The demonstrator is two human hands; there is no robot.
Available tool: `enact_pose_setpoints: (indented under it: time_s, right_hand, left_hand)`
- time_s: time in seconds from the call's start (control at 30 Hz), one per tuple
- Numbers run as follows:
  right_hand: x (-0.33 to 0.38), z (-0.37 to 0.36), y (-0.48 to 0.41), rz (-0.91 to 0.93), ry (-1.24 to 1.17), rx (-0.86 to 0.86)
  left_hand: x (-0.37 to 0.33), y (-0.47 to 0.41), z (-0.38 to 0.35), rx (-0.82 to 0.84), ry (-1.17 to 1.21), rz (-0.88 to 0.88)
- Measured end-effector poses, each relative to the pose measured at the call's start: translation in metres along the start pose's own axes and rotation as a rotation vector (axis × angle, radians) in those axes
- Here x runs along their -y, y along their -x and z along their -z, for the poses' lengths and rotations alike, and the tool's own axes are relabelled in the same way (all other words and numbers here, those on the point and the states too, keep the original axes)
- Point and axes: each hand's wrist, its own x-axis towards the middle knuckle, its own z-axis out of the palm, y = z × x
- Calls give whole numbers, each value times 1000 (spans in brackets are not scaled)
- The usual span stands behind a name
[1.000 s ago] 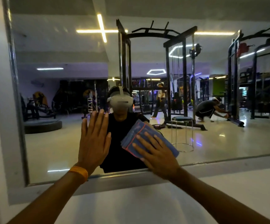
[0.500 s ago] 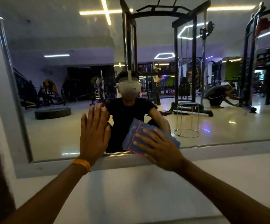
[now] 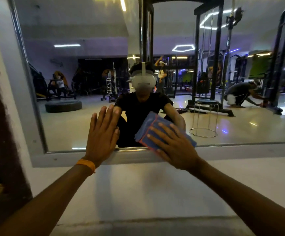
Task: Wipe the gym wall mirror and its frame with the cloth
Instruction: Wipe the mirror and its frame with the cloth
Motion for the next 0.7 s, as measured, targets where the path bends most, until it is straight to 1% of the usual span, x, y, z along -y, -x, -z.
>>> enact_pose_setpoints:
  time_s: [0.1, 0.17, 0.2, 0.3, 0.33, 0.4, 0.5, 0.57, 0.63, 0.7]
  right_hand:
    - [-22, 7, 24, -147, 0, -14]
    - [4, 2, 14, -212, -73, -48]
    - [25, -4, 0, -187, -96, -54]
    - [68, -13, -33, 34, -65, 45]
    - [63, -13, -34, 59, -53, 55]
    - [33, -10, -13, 35, -14, 50]
    - [-36, 11, 55, -100, 72, 85]
    - [-72, 32, 94, -182, 73, 120]
    - [-71, 39, 100, -227, 25, 112]
    - [-45, 27, 78, -173, 1, 68]
  left_hand:
    - [5, 3, 4, 4, 28, 5]
    - [13, 8, 6, 11, 3, 15]
    - [17, 9, 6, 18, -18, 16]
    - [22, 12, 6, 24, -42, 32]
    - [20, 11, 5, 21, -37, 32]
    - [17, 11, 5, 16, -25, 29]
    - [17, 12, 5, 1, -23, 38]
    - [12, 11, 5, -13, -19, 18]
    - [2, 6, 3, -13, -23, -36]
    - [-13, -2, -2, -1, -25, -59]
